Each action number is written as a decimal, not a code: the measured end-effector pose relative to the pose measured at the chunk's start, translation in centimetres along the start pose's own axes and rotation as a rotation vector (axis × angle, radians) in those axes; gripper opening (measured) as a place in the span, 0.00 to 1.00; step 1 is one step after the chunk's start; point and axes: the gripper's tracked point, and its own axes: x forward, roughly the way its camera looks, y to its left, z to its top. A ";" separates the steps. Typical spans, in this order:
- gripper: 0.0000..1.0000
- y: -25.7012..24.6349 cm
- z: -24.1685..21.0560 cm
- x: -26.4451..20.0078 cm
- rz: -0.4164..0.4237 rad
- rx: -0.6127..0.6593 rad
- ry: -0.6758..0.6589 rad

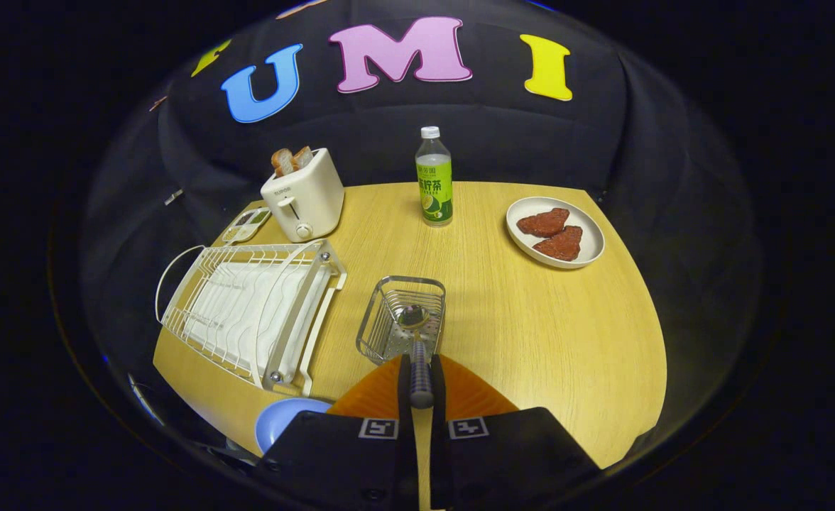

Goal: Take the plate from the dish rack, then take the spoon from the basket and place it into the plate.

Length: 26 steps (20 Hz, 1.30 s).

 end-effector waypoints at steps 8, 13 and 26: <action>0.11 3.0 -1.3 -8.5 0.048 0.049 -0.046; 0.11 7.6 -5.8 -10.7 0.115 0.079 0.013; 0.11 12.4 -14.9 -7.2 0.148 -0.009 0.140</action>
